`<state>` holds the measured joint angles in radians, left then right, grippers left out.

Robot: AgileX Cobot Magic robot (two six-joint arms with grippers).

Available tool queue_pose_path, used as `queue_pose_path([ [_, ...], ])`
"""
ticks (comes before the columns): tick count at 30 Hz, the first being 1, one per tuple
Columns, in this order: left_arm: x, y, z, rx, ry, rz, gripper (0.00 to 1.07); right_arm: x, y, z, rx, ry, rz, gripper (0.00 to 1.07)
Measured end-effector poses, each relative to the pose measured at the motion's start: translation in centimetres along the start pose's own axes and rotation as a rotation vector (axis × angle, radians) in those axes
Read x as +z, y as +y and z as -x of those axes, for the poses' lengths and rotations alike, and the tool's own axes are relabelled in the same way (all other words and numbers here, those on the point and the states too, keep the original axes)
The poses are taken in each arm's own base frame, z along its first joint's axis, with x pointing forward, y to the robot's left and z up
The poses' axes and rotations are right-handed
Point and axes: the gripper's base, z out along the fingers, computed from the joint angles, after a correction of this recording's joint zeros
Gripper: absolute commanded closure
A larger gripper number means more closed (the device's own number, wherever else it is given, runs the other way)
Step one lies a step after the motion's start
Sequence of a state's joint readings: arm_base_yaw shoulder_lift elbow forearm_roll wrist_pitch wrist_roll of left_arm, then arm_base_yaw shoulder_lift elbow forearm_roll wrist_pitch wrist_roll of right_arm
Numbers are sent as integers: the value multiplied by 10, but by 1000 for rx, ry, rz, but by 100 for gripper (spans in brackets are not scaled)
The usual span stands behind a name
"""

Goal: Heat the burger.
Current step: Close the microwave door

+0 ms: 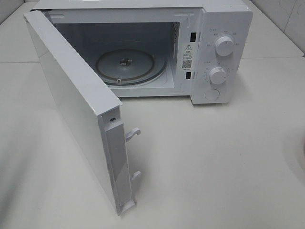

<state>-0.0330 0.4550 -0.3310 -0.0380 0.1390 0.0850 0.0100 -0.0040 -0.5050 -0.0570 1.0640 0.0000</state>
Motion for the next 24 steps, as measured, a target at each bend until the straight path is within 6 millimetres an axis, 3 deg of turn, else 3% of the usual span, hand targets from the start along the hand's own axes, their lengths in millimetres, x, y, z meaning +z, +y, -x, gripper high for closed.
queue_pose_path([
  [17,57,1,-14,-35,33,19,107,0,0,0,0,0,0,13],
  [24,73,2,-36,-98,33,34,107,0,0,0,0,0,0,13],
])
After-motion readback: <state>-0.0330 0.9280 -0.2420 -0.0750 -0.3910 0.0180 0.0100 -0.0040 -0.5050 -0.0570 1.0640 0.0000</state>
